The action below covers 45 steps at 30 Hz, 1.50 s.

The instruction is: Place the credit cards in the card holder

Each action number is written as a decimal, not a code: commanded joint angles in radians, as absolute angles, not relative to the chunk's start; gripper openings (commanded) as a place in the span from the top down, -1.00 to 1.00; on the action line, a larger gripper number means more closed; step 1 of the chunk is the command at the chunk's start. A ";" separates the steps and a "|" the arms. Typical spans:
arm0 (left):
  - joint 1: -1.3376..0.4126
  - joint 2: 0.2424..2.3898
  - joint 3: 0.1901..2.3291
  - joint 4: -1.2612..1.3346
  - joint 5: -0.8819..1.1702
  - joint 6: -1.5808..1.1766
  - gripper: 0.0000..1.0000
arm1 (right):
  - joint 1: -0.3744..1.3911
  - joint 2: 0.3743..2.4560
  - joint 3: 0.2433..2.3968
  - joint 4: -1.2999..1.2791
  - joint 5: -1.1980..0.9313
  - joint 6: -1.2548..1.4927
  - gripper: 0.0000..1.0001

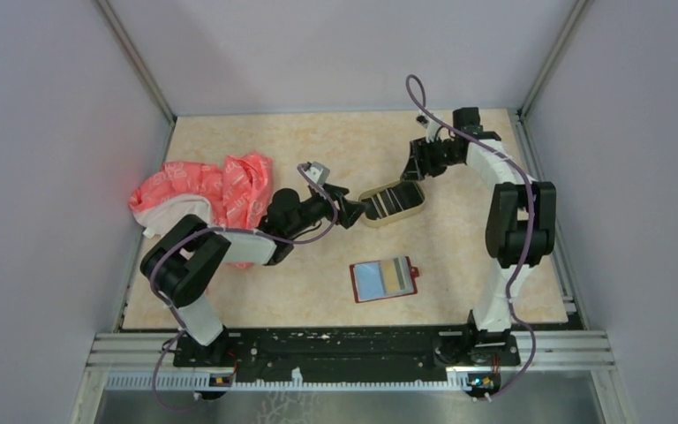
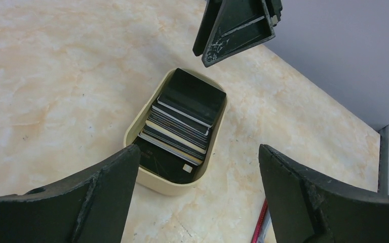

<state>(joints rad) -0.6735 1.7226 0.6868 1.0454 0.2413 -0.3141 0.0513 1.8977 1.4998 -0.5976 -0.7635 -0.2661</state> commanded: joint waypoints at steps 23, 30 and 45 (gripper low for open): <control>-0.664 1.807 0.752 1.080 0.302 -0.324 -0.78 | 0.056 1.966 1.470 -0.559 -0.598 -0.186 -0.15; -0.664 1.809 0.753 1.080 0.303 -0.323 -0.78 | 0.068 1.992 1.478 -0.574 -0.578 -0.174 -0.13; -0.664 1.814 0.755 1.080 0.304 -0.324 -0.76 | 0.099 2.029 1.507 -0.614 -0.549 -0.128 -0.12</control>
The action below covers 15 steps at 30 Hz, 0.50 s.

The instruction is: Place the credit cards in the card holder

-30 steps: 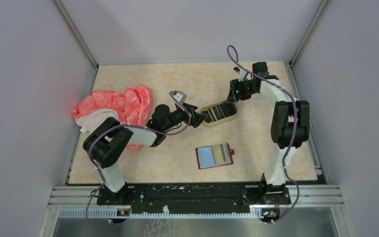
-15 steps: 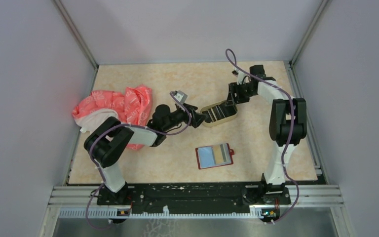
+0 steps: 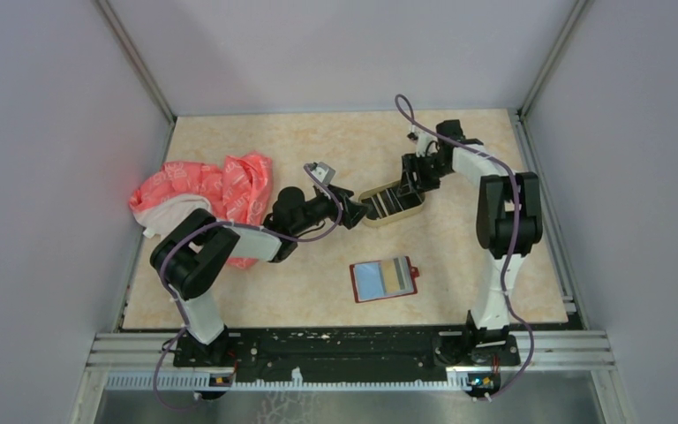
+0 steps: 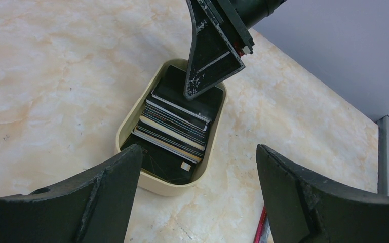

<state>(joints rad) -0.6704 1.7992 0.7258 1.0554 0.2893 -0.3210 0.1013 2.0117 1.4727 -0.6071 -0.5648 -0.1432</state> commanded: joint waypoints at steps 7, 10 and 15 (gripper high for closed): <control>-0.664 1.818 0.756 1.080 0.305 -0.324 -0.76 | 0.080 2.023 1.501 -0.599 -0.669 -0.078 -0.05; -0.664 1.819 0.758 1.081 0.307 -0.325 -0.76 | 0.066 2.021 1.492 -0.585 -0.708 -0.059 -0.02; -0.665 1.827 0.764 1.078 0.311 -0.328 -0.75 | 0.062 2.038 1.490 -0.580 -0.713 -0.054 -0.01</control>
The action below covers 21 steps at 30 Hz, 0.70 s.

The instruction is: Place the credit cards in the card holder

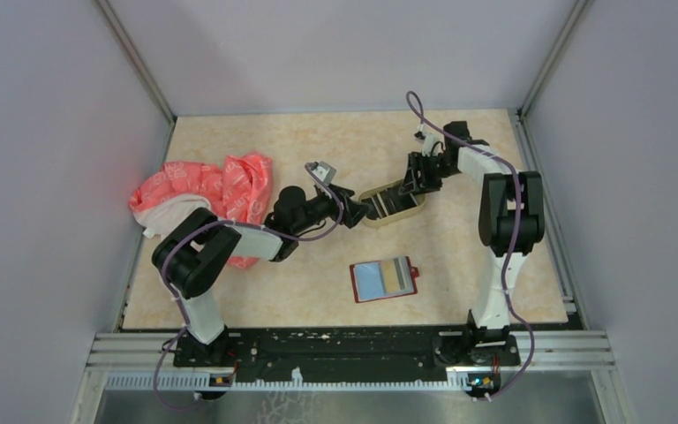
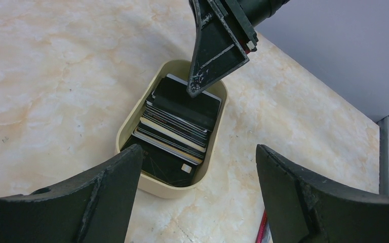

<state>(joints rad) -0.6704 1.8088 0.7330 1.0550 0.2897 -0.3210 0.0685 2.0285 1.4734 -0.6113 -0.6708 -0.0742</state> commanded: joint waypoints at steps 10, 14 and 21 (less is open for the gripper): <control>-0.664 1.828 0.764 1.077 0.311 -0.328 -0.75 | 0.058 2.026 1.478 -0.557 -0.819 -0.018 0.09; -0.664 1.830 0.767 1.075 0.311 -0.330 -0.75 | 0.056 2.019 1.467 -0.536 -0.883 0.007 0.18; -0.664 1.838 0.773 1.071 0.316 -0.331 -0.74 | 0.056 2.035 1.461 -0.525 -1.011 0.049 0.29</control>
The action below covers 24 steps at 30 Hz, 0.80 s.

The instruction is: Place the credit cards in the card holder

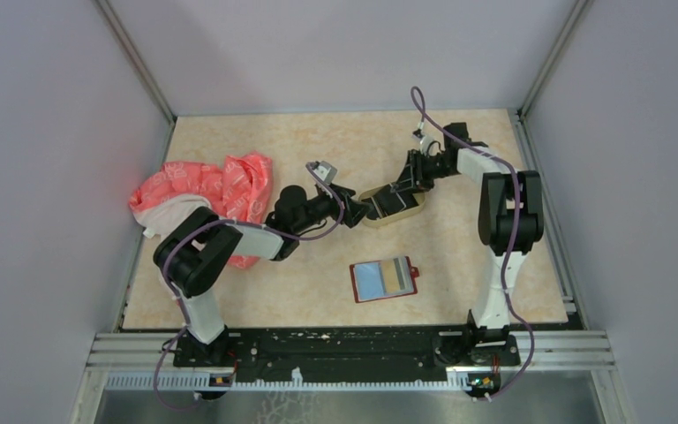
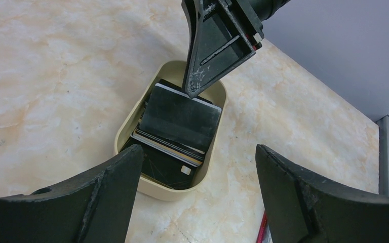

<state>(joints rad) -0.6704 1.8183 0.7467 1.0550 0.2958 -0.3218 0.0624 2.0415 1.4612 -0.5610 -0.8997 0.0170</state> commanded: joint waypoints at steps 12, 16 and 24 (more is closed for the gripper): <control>-0.664 1.844 0.778 1.069 0.319 -0.334 -0.74 | 0.097 2.074 1.468 -0.553 -0.982 0.024 0.30; -0.664 1.843 0.778 1.068 0.319 -0.334 -0.74 | 0.121 2.089 1.473 -0.559 -0.953 0.017 0.30; -0.665 1.844 0.778 1.068 0.319 -0.334 -0.74 | 0.141 2.100 1.457 -0.520 -1.004 0.050 0.30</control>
